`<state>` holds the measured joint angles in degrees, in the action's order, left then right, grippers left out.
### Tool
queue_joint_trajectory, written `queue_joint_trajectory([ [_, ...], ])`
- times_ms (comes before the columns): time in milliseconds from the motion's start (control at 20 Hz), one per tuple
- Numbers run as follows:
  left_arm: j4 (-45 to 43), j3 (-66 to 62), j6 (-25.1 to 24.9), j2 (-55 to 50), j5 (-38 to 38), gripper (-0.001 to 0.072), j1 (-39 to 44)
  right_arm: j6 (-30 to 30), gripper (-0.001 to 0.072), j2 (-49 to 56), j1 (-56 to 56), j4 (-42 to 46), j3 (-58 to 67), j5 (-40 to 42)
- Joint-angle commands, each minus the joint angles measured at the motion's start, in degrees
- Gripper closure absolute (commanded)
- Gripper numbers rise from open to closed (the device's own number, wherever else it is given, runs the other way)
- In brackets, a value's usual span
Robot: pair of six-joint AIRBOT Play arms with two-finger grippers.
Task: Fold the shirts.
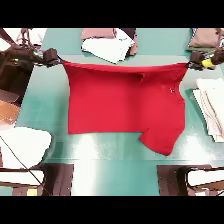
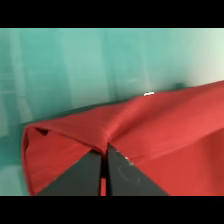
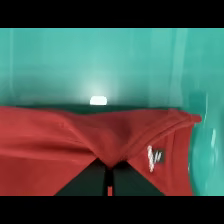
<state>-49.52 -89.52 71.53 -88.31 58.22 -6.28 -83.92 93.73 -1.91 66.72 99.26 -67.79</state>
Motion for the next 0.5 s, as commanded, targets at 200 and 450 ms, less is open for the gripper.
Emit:
queue_joint_trajectory([
  [200,-1.2,0.2,-4.4,-3.6,-4.4,0.0682,0.0,0.7,0.0696,3.2,0.9,7.2,0.2,7.6],
  [450,-4.5,8.7,-4.5,-3.6,-2.7,0.0681,1.0,0.3,0.0696,-0.2,3.3,15.8,-13.9,4.9],
])
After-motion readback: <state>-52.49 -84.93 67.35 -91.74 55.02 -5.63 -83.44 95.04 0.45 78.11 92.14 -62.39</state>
